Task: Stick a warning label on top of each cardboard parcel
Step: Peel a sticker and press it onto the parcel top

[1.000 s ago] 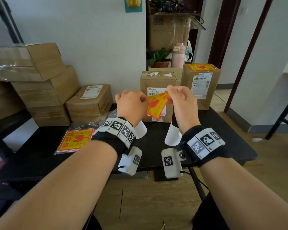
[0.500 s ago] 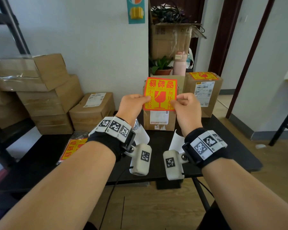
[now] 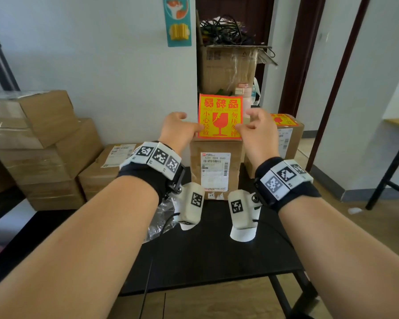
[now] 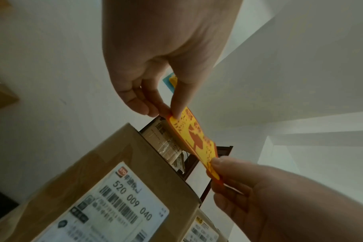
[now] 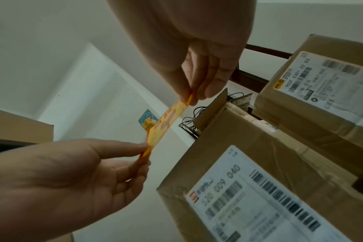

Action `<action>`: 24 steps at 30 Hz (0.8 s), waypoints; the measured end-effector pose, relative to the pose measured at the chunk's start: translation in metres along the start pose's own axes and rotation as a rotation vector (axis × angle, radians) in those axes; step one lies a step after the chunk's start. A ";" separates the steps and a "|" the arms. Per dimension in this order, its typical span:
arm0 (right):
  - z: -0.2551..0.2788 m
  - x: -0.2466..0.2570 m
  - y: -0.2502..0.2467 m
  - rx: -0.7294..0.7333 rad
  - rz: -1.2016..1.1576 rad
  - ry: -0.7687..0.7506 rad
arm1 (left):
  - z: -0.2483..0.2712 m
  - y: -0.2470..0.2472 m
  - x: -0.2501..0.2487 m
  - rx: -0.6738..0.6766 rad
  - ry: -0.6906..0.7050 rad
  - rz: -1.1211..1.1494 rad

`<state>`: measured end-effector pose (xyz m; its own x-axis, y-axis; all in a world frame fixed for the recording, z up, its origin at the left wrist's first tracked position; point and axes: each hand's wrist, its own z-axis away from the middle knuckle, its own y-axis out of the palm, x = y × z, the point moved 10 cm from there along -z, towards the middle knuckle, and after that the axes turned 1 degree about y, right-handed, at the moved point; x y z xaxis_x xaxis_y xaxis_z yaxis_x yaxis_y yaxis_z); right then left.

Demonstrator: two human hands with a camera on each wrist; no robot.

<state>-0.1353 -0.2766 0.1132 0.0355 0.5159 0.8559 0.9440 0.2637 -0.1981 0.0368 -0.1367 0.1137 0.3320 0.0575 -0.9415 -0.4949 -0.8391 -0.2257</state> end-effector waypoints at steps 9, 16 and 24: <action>-0.026 -0.009 0.019 0.054 0.185 -0.005 | -0.028 0.007 0.018 -0.059 -0.072 -0.091; -0.029 -0.014 0.028 0.099 0.298 -0.043 | -0.031 0.010 0.024 -0.087 -0.046 -0.144; -0.020 -0.005 0.029 0.105 0.367 -0.109 | -0.027 0.009 0.017 -0.136 0.077 -0.269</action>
<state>-0.1014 -0.2882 0.1132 0.3239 0.6733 0.6646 0.8362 0.1248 -0.5340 0.0595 -0.1581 0.1022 0.4987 0.2509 -0.8297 -0.2708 -0.8642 -0.4241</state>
